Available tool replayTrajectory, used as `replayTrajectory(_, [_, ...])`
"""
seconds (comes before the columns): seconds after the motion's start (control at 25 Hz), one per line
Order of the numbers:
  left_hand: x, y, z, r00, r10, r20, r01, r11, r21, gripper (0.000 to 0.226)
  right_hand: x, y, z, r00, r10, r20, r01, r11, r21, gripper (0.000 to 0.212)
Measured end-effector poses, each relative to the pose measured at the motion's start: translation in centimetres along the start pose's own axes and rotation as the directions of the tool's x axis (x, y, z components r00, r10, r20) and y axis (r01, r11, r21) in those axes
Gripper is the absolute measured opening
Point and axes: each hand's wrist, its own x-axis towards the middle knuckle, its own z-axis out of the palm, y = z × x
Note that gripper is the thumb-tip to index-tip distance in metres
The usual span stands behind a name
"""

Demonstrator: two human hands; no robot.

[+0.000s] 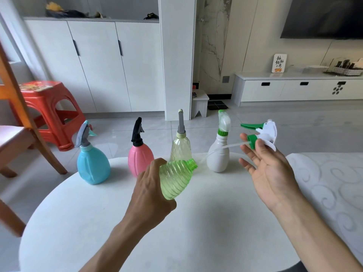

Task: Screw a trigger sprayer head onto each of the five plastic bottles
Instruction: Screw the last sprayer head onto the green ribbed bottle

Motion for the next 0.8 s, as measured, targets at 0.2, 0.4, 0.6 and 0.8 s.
replayTrajectory(0.2, [0.1, -0.1, -0.2, 1.0, -0.011, -0.02, 0.01, 1.0, -0.018, 0.086, -0.1, 0.3, 0.4, 0.999, -0.019, 0.043, 0.019, 1.0, 0.012, 0.017])
replayTrajectory(0.4, [0.0, 0.7, -0.4, 0.997, 0.069, -0.022, -0.07, 0.996, -0.052, 0.082, -1.5, 2.4, 2.1, 0.976, 0.09, 0.2, -0.063, 0.989, -0.134, 0.03])
replayTrajectory(0.6, [-0.1, 0.7, -0.8, 0.988, 0.153, 0.009, -0.153, 0.988, 0.005, 0.087, -2.0, 3.4, 3.3, 0.959, 0.09, 0.269, -0.007, 0.955, -0.296, 0.046])
replayTrajectory(0.8, [-0.3, 0.1, -1.4, 0.988, 0.152, 0.019, -0.153, 0.988, 0.027, 0.09, -1.6, 3.0, 2.7, 0.901, 0.03, 0.433, 0.195, 0.864, -0.465, 0.046])
